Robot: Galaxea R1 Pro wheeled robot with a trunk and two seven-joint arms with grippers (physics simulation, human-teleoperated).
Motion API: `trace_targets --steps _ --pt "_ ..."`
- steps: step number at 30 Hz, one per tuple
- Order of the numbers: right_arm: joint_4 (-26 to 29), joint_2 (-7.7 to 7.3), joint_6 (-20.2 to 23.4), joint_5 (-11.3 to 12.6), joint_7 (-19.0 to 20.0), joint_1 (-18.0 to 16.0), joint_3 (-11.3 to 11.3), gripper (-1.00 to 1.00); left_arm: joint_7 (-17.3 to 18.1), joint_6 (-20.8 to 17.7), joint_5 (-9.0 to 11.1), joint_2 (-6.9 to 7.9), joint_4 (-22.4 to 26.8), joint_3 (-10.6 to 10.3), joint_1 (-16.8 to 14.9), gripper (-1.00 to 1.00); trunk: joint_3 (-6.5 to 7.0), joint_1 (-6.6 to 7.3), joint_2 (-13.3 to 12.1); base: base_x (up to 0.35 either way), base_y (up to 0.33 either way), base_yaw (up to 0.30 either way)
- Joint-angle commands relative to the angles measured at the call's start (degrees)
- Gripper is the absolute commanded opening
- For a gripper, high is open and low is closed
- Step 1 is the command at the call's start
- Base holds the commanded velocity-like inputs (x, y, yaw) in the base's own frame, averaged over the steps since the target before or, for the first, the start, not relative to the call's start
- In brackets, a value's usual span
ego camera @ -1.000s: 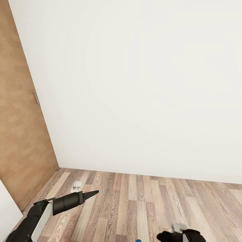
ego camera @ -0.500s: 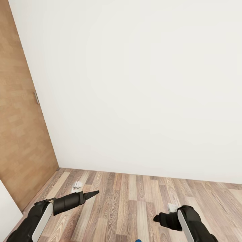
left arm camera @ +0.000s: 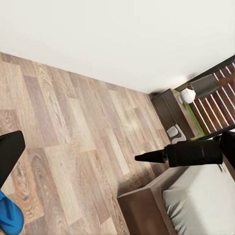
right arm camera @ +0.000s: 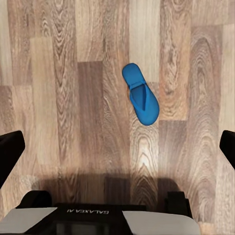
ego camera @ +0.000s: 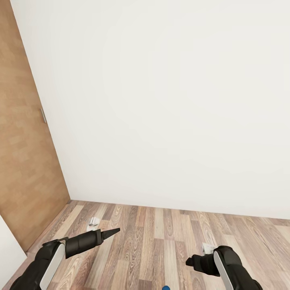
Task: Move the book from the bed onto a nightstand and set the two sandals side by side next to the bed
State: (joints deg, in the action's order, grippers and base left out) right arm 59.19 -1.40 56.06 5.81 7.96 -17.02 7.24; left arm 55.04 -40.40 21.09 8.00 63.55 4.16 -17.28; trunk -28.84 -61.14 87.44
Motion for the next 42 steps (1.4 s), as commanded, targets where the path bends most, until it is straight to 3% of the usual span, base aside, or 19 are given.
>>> trace_targets --steps 1,2,4,6,7,8,9,10,11,13,15,18,21,22,23,26,28,33,42 --pt "0.0 0.00 0.2 0.3 -0.3 0.0 0.0 1.00 0.0 -0.4 0.2 0.00 0.0 0.0 0.0 1.00 -0.25 -0.22 0.4 0.000 0.000 0.000" --pt "0.0 0.01 0.1 -0.1 -0.4 0.0 0.0 1.00 0.0 -0.4 0.2 0.00 0.0 0.0 0.0 1.00 -0.43 -0.44 0.9 0.000 0.000 0.000" --pt "-0.1 0.05 0.0 -3.8 -0.6 0.0 -0.1 1.00 0.0 -0.4 0.3 0.00 0.0 0.1 0.0 1.00 -0.43 -0.44 0.9 0.000 0.000 0.000" --pt "-0.4 0.07 -0.2 -9.1 -0.7 0.0 -0.3 1.00 0.0 -0.4 0.3 0.00 -0.1 0.1 0.0 1.00 -0.43 -0.44 0.9 0.000 0.000 0.000" --pt "-0.5 0.20 -0.6 -13.6 -0.7 0.0 -0.4 1.00 0.0 -0.4 0.3 0.00 -0.1 0.1 0.0 1.00 -0.61 -0.66 1.3 0.000 0.000 0.000" --pt "-0.6 0.26 -0.9 -16.1 -0.7 0.0 -0.5 1.00 0.0 -0.4 0.3 0.00 -0.1 0.1 0.0 1.00 -0.79 -0.88 1.7 0.000 0.000 0.000" --pt "-0.7 0.36 -1.7 -20.9 -0.7 0.0 -0.5 1.00 0.0 -0.4 0.3 0.00 -0.1 0.1 0.0 1.00 -0.97 -1.10 2.1 0.000 0.000 0.000" --pt "-0.8 0.41 -2.3 -23.1 -0.7 0.0 -0.5 1.00 0.0 -0.4 0.3 0.00 -0.1 0.1 0.0 1.00 -1.14 -1.32 2.5 0.000 0.000 0.000" --pt "-0.9 0.48 -3.8 -27.6 -0.7 0.0 -0.4 1.00 0.0 -0.4 0.2 0.00 -0.1 0.1 0.0 1.00 -1.32 -1.54 2.9 0.000 0.000 0.000" --pt "-0.8 0.57 -5.7 -32.1 -0.7 0.0 -0.3 1.00 0.0 -0.3 0.2 0.00 -0.1 0.0 0.0 1.00 -1.68 -1.98 3.7 0.000 0.000 0.000" --pt "-0.8 0.60 -7.0 -35.1 -0.4 0.0 -0.3 1.00 0.0 -0.3 0.2 0.00 -0.1 0.0 0.0 1.00 -2.04 -2.42 4.5 0.000 0.000 0.000" --pt "-0.9 0.34 -7.7 -35.7 0.3 0.0 -0.2 1.00 0.0 -0.3 0.2 0.00 -0.2 0.0 0.0 1.00 -2.58 -3.08 5.7 0.000 0.000 0.000" --pt "-1.2 0.19 -7.8 -32.9 2.6 0.0 -0.2 1.00 0.0 -0.3 0.2 0.00 -0.2 0.0 0.0 1.00 -3.12 -3.74 6.9 0.000 0.000 0.000" --pt "-1.1 0.01 -7.9 -28.7 9.4 0.0 -0.2 1.00 0.1 -0.3 0.2 0.00 -0.2 0.0 0.0 1.00 -3.30 -3.96 7.3 0.000 0.000 0.000" --pt "-1.0 -0.19 -7.9 -26.9 14.0 0.0 -0.2 1.00 0.1 -0.3 0.2 0.00 -0.2 0.0 0.0 1.00 -3.48 -4.18 7.7 0.000 0.000 0.000" --pt "-0.9 -0.53 -7.9 -24.7 23.9 0.0 -0.1 1.00 0.1 -0.3 0.2 0.00 -0.2 -0.1 0.0 1.00 -4.02 -4.84 8.9 0.000 0.000 0.000" --pt "-0.9 -0.64 -7.8 -24.1 27.3 0.0 -0.1 1.00 0.1 -0.3 0.2 0.00 -0.2 -0.1 0.0 1.00 -4.38 -5.27 9.7 0.000 0.000 0.000" --pt "-0.8 -0.67 -7.7 -23.8 29.2 0.0 0.0 1.00 0.0 -0.3 0.1 -0.07 -0.2 -0.1 0.0 1.00 -5.27 -6.37 11.7 0.000 0.000 0.000" --pt "-1.2 -0.59 -7.8 -23.7 29.2 0.0 0.0 1.00 -0.4 -0.1 0.1 -0.09 -0.2 -0.1 0.0 1.00 -6.89 -8.35 15.3 0.000 0.000 0.000"
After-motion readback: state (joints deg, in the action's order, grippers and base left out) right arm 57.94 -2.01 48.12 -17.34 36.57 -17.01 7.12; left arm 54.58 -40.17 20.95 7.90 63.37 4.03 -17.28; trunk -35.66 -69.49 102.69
